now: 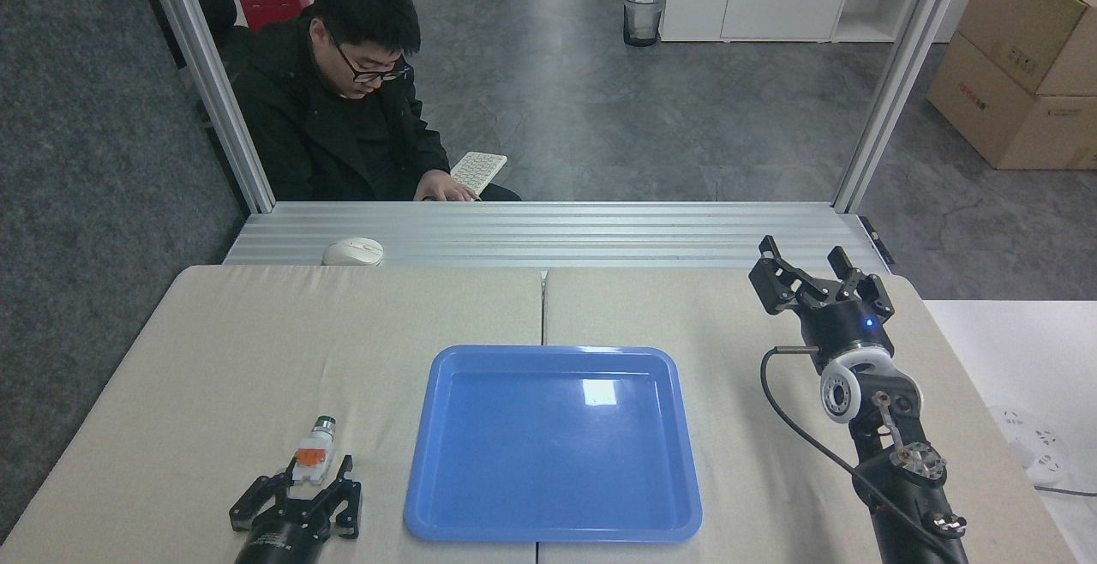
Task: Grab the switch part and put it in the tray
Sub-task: 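Close the left gripper on the switch part, then lift the switch part with the left gripper and carry it over the blue tray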
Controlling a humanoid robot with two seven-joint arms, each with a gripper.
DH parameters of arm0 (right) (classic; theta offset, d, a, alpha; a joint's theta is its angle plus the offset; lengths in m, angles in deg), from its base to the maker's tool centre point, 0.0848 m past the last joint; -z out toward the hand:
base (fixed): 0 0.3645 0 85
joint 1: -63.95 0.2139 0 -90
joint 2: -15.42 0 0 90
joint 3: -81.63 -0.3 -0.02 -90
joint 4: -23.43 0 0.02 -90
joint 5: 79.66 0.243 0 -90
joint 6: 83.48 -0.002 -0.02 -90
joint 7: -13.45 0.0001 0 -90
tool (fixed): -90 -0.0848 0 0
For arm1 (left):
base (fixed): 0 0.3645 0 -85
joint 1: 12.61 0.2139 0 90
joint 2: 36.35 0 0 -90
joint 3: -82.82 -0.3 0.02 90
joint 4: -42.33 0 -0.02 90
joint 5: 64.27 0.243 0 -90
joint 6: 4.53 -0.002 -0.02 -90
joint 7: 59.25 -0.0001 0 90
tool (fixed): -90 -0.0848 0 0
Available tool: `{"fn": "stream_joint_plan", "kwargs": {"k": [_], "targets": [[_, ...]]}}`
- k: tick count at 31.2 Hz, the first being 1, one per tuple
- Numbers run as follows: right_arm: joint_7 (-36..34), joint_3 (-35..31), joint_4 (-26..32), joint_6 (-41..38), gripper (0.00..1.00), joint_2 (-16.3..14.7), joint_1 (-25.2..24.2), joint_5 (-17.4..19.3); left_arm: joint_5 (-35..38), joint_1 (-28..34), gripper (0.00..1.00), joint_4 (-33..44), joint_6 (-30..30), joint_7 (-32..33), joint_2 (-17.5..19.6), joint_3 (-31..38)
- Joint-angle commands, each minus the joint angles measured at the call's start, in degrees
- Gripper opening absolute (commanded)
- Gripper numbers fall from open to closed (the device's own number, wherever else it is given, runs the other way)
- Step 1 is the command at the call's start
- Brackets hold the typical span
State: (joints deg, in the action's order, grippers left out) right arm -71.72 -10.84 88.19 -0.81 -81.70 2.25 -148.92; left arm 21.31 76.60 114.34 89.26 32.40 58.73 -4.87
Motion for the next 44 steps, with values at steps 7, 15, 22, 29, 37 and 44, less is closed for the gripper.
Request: {"fn": "stream_joint_plan", "kwargs": {"k": [7, 15, 22, 29, 37, 44], "targets": [[0.00, 0.02, 0.02, 0.04, 1.00, 0.00, 0.00, 0.00, 0.38, -0.62, 0.00, -0.12, -0.54, 1.34, -0.07, 0.33], [0.00, 0.02, -0.07, -0.05, 1.00, 0.00, 0.00, 0.00, -0.32, -2.11, 0.00, 10.05, -0.72, 1.52, 0.81, 0.68], [0.00, 0.02, 0.02, -0.05, 1.00, 0.00, 0.00, 0.00, -0.41, -8.79, 0.00, 16.40, 3.85, 3.53, 0.11, -0.37], [0.00, 0.02, -0.07, 0.04, 1.00, 0.00, 0.00, 0.00, -0.15, -13.10, 0.00, 16.40, 7.20, 4.77, -2.79, -6.69], [0.00, 0.02, -0.07, -0.05, 1.00, 0.00, 0.00, 0.00, 2.92, -13.19, 0.00, 8.42, 7.20, 5.30, -3.67, -20.66], [0.00, 0.01, -0.07, -0.05, 1.00, 0.00, 0.00, 0.00, 10.57, -14.07, 0.00, -4.95, 6.76, 8.54, -4.99, -22.96]]}}
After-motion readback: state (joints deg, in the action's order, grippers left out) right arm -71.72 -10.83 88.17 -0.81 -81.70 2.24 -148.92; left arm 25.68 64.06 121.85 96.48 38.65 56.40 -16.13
